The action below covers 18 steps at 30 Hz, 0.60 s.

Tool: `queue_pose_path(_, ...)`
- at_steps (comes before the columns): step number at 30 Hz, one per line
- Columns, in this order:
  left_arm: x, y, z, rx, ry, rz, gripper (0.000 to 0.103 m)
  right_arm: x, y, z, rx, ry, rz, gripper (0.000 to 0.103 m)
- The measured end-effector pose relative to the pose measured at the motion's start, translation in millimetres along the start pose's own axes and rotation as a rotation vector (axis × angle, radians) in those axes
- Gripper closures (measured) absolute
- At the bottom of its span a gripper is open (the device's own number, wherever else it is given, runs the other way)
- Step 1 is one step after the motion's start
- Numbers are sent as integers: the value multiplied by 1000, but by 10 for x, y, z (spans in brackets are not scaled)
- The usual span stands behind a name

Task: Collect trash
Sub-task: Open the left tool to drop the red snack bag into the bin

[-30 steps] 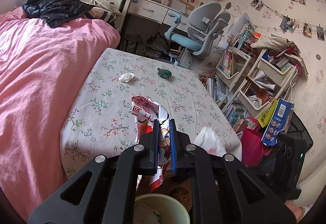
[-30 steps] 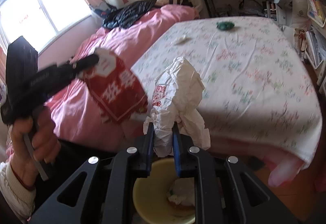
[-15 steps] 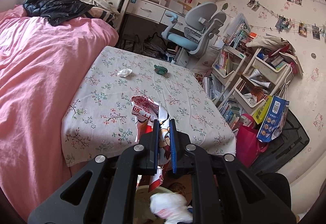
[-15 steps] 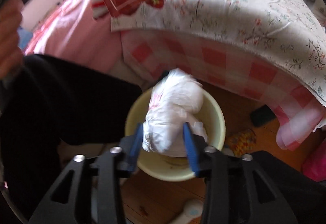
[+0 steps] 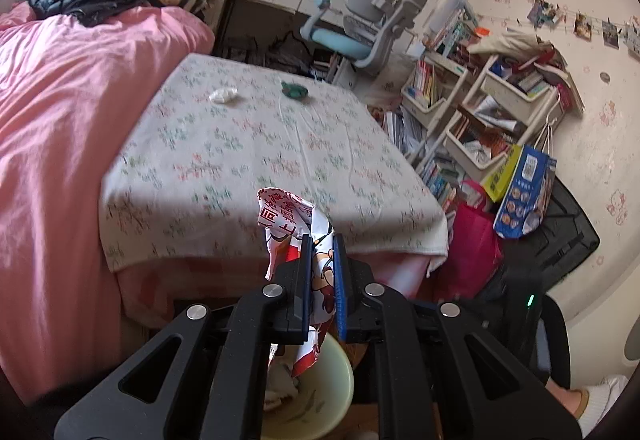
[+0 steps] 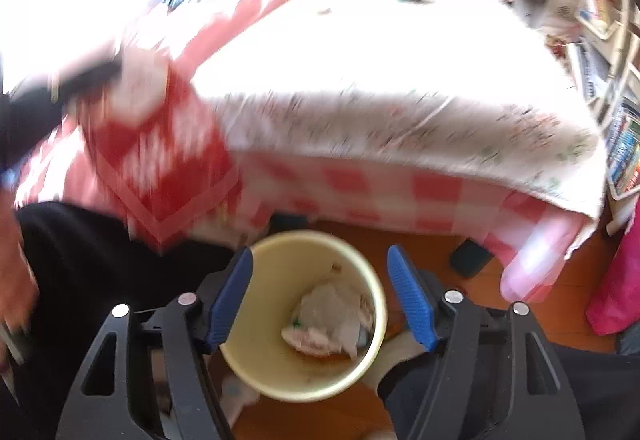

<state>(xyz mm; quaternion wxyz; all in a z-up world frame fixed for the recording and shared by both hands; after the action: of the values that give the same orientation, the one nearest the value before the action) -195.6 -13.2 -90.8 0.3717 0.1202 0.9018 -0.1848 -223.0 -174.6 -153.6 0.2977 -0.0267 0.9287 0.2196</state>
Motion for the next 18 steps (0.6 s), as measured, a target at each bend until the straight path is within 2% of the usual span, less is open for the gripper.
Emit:
queue_pose_path(3, 170, -84, 41, -1, 51, 26, 93, -58, -62, -99, -6, -54, 37, 35)
queue_pose_path(8, 386, -177, 198, -13, 160, 83, 90, -113, -72, -124, -9, -82, 45, 35)
queue_pose_path(12, 395, -158, 213, -53, 158, 90, 57, -98, -83, -141, -2, -88, 41, 32)
queue_pose_path(18, 292, -12, 141, -103, 88, 22, 43, -106, -78, -125, 5, -91, 32, 31)
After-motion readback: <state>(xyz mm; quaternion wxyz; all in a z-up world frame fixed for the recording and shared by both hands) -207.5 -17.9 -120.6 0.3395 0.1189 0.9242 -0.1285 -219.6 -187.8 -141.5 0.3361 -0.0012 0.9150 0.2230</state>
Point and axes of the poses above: each gripper's, at about its wrist camera, not at the fingertips, and z roughly the way its jaws point, y to its left, x to its underside, the point moved 5 cm from there along z, roughly the way its jaws point, and after that the axes turned 11 degrees about -x, right-handed, at the moved point
